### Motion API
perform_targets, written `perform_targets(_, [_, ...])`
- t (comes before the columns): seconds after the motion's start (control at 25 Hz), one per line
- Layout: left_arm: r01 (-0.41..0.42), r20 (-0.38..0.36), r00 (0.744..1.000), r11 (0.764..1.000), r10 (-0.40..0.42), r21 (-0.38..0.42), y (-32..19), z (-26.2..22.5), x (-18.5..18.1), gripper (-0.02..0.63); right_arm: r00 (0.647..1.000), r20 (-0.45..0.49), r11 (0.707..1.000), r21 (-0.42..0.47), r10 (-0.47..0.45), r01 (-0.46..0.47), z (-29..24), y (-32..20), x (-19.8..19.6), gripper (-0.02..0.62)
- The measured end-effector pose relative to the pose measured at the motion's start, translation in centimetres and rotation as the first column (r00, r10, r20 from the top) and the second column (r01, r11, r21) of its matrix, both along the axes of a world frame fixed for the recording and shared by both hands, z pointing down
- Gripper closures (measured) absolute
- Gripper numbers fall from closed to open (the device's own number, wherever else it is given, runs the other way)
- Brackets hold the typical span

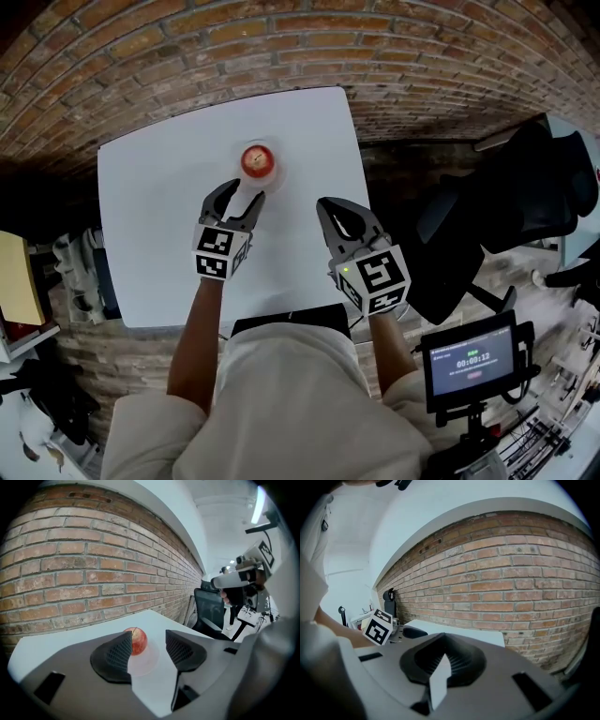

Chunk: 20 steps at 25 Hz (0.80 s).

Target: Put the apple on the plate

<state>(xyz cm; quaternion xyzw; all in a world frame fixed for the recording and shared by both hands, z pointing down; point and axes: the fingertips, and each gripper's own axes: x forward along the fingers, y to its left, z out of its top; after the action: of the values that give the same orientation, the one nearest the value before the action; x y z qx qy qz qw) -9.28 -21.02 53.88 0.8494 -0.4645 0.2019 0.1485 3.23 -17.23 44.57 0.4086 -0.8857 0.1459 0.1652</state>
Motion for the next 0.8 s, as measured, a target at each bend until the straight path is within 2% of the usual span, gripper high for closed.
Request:
perform_targets(0.2, [0.02,-0.003,1.0,0.999,-0.02,0.044,0.5,-2.0,-0.3,0.449,1.0,0.0,1.0,0.02,-0.01,0.01,-0.7,0.5,-0.2,0.594])
perform_targets(0.44, [0.027,-0.016,1.0,0.996,-0.026,0.082,1.2,-4.1,-0.9,0.453,1.0,0.007,0.999,0.038,-0.025,0.025,-1.6,0.8,-1.0,0.594])
perform_targets(0.64, [0.036,-0.034,0.999,0.994,-0.032,0.107,1.8,-5.7,-1.4,0.5,0.999,0.007,0.998,0.057,-0.035,0.035,-2.5,1.0,-1.5,0.594])
perform_targets(0.8, [0.041,-0.047,0.998,0.991,-0.035,0.129,2.5,-7.0,-1.7,0.509,0.999,0.008,0.997,0.072,-0.041,0.041,-3.3,1.2,-1.7,0.594])
